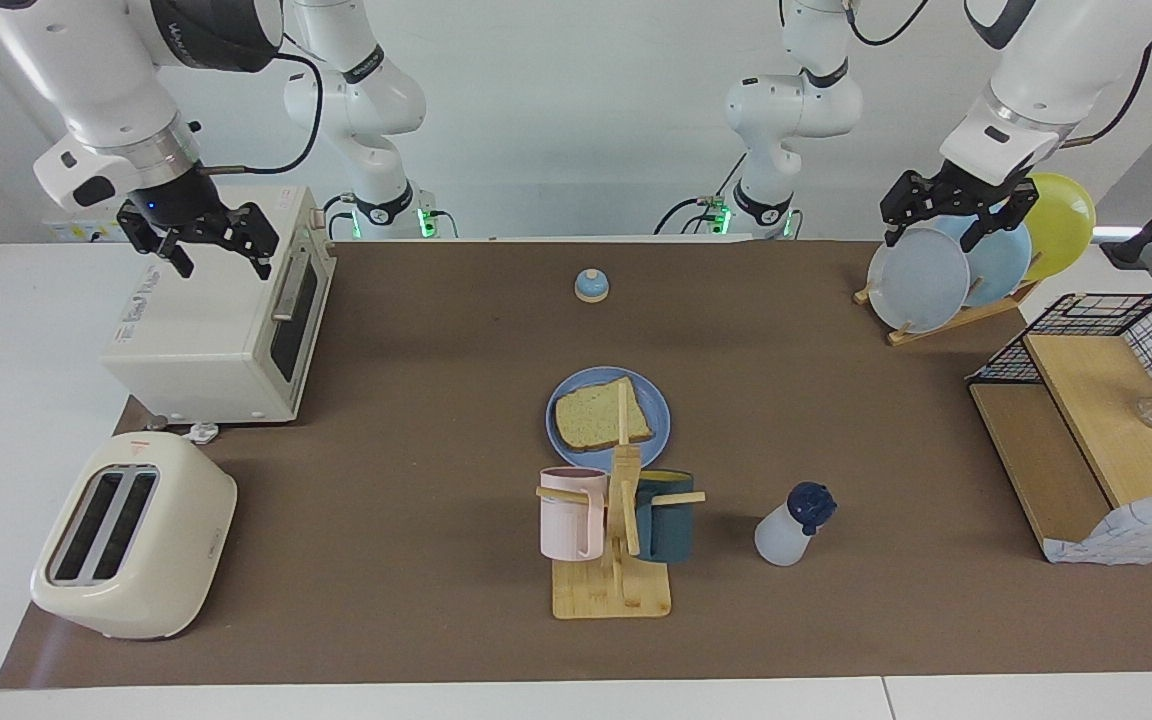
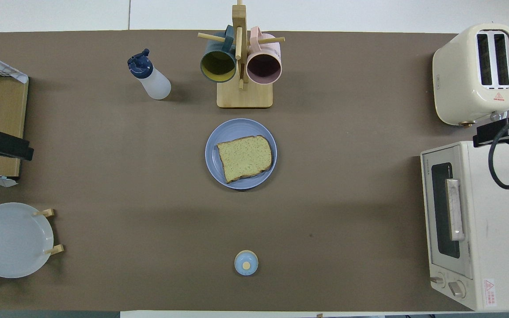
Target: Put bread on plate and add seasoning
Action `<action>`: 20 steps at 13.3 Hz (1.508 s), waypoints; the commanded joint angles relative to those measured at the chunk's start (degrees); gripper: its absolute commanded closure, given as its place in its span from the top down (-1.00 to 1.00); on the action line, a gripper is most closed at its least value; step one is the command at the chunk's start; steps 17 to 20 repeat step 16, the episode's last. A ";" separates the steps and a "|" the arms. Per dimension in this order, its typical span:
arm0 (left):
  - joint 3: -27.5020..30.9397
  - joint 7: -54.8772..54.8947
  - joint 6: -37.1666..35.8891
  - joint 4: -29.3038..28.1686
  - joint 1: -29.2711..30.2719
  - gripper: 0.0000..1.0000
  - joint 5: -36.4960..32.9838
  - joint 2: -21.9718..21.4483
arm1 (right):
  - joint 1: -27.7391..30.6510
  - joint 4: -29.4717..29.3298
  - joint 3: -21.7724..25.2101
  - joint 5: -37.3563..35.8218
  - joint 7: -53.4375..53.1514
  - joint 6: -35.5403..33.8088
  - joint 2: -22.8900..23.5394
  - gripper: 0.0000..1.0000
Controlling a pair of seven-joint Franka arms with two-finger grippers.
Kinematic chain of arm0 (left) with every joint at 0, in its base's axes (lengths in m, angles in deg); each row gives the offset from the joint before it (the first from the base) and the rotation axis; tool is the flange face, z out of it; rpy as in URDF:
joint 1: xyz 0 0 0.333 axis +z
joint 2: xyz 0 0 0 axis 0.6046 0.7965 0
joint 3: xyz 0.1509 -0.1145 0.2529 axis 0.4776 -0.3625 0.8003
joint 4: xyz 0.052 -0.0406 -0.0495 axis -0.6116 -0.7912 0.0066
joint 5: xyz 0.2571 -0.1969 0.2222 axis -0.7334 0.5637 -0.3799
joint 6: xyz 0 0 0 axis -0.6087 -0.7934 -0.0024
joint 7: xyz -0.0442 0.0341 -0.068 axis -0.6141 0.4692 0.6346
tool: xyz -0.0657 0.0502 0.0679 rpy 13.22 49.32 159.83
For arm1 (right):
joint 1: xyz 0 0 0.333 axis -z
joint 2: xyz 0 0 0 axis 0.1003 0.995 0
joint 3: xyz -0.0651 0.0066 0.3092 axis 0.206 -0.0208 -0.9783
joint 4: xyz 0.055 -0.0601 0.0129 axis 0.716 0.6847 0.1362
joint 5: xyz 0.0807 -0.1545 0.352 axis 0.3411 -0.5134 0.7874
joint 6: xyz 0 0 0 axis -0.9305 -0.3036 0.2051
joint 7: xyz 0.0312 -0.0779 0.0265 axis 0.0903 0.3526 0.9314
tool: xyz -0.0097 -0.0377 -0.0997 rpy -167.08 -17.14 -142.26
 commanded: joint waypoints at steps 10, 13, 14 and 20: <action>-0.91 -0.92 5.95 -4.82 1.10 1.00 0.49 -0.96 | 0.25 0.94 0.10 0.84 0.31 0.85 -0.54 1.00; -0.83 -0.92 7.01 -4.73 1.19 1.00 0.58 0.45 | 0.25 0.94 0.10 0.84 0.31 0.85 -0.54 1.00; -0.91 -0.92 6.92 -4.73 1.19 1.00 0.58 0.27 | 0.25 0.94 0.10 0.84 0.31 0.85 -0.54 1.00; -0.91 -0.92 6.75 -4.73 1.19 1.00 0.58 0.27 | 0.34 0.94 0.10 0.84 0.31 0.85 -0.54 1.00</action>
